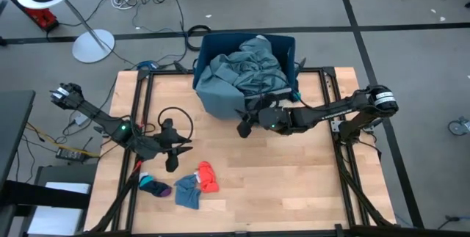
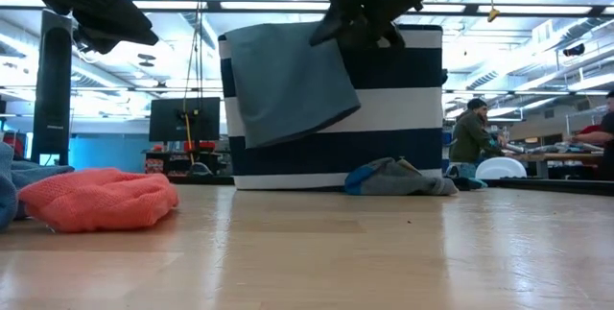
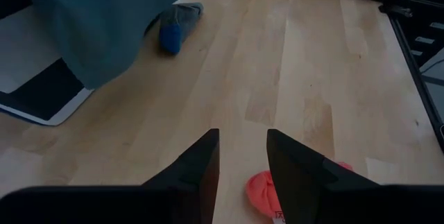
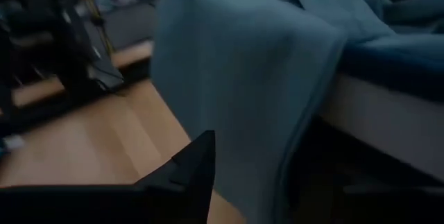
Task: Sort clothes
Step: Put the light blue pants into the laundry organizer, then put the gray sock into the laundry organizer
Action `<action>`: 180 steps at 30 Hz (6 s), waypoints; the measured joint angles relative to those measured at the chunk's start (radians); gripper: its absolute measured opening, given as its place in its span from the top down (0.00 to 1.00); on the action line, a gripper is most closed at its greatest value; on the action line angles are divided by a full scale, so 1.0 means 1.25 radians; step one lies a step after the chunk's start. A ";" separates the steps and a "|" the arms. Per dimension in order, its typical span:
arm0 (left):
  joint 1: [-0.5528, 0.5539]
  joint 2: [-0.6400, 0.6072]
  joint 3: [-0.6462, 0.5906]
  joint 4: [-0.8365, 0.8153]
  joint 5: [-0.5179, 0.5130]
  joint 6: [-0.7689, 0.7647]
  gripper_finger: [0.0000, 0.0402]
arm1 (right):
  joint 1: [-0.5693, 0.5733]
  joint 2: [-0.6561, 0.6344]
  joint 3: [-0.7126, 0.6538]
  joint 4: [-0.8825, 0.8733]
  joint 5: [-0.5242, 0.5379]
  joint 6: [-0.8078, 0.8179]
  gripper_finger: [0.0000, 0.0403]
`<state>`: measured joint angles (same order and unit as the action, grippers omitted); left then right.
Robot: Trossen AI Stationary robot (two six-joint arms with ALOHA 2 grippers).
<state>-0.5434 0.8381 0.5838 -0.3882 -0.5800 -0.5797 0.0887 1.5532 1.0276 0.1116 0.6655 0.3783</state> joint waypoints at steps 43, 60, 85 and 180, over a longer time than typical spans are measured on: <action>0.000 0.000 0.000 0.000 -0.041 0.002 0.69 | -0.332 0.076 0.603 -0.653 -0.209 -0.150 1.00; 0.000 0.000 0.000 -0.009 -0.050 0.002 0.69 | -0.459 0.411 0.609 -0.708 -0.569 0.010 0.99; 0.000 0.000 0.000 -0.030 -0.051 -0.001 0.69 | -0.447 0.109 0.600 -0.747 -0.542 -0.039 0.68; 0.000 0.000 0.000 0.120 -0.035 0.005 0.69 | 0.090 0.186 -0.498 0.502 0.008 0.161 0.95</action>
<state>-0.5434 0.8383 0.5838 -0.2376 -0.6235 -0.5734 0.2006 1.7852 0.4051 0.7394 0.6750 0.5793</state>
